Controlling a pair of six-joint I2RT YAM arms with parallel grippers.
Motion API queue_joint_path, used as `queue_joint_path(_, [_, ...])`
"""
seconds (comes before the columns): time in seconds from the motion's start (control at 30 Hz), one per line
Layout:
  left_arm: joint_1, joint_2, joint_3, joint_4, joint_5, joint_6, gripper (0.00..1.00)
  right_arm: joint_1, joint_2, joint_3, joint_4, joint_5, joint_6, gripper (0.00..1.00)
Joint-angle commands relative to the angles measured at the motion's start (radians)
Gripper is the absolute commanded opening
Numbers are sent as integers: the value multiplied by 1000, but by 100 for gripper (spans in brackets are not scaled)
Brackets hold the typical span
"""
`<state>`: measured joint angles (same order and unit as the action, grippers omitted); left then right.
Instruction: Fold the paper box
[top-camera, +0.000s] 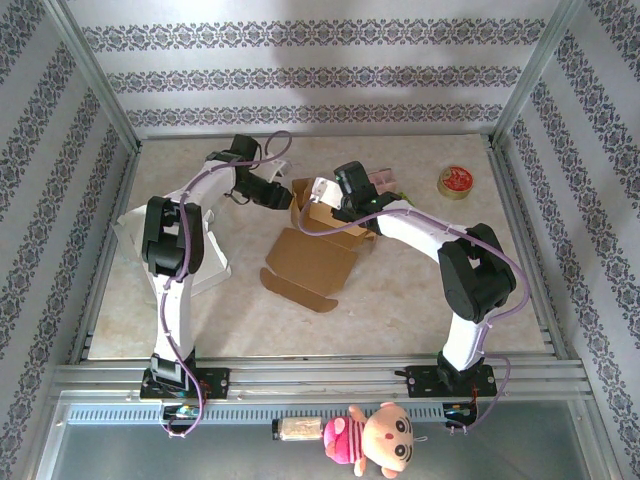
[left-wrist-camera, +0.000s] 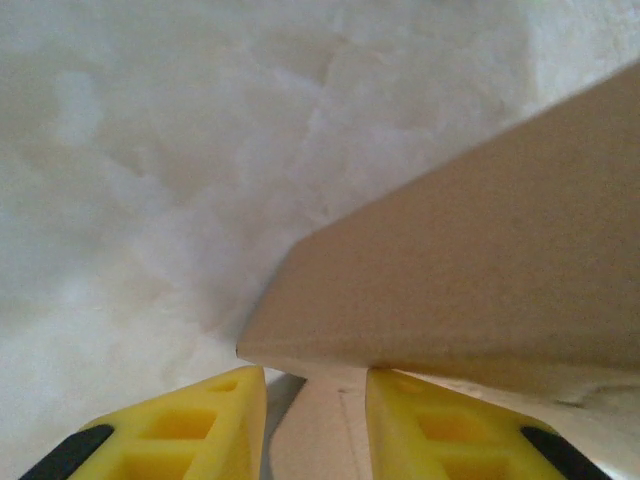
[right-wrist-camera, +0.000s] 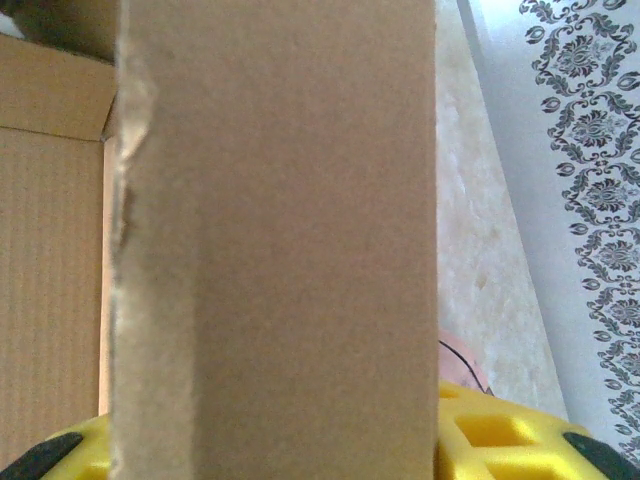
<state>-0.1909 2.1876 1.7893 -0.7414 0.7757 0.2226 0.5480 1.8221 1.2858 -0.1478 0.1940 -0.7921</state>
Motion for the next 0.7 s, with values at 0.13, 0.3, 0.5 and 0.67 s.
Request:
queue_joint_path(0.13, [-36, -84, -22, -40, 120, 63, 32, 17, 3, -12, -43, -8, 10, 43])
queue_joint_path(0.3, [-66, -93, -83, 2, 116, 30, 39, 17, -1, -27, -37, -7, 10, 43])
queue_joint_path(0.5, [-113, -147, -231, 240, -57, -28, 42, 18, -4, -34, -38, -19, 11, 43])
queue_joint_path(0.67, [-135, -223, -328, 426, -249, 30, 43, 18, -14, -39, -36, -23, 8, 43])
